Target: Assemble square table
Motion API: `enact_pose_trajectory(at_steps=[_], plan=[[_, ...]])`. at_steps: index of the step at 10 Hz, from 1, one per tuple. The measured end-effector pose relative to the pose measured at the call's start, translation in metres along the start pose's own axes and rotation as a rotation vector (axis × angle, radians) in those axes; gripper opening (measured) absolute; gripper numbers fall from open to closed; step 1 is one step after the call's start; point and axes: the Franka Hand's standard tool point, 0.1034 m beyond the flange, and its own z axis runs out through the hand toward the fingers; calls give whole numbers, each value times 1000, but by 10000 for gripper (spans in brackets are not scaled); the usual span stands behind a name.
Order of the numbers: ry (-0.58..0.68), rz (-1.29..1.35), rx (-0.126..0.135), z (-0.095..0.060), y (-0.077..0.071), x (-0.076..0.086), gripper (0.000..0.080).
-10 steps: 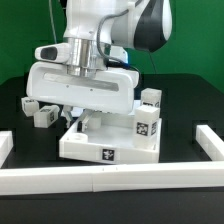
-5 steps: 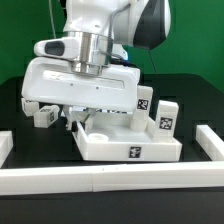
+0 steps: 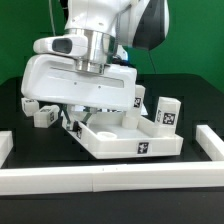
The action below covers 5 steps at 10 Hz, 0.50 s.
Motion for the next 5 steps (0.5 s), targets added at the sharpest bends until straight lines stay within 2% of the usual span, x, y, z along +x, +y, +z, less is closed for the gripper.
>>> enact_pose_trajectory(at_steps=[1, 2, 3, 4, 5], plan=[[16, -123, -14, 2, 3, 11, 68], [32, -227, -25, 5, 0, 27, 76], [62, -344, -49, 7, -6, 37, 85], [104, -307, -89, 3, -2, 26, 91], [97, -360, -79, 3, -3, 20, 91]])
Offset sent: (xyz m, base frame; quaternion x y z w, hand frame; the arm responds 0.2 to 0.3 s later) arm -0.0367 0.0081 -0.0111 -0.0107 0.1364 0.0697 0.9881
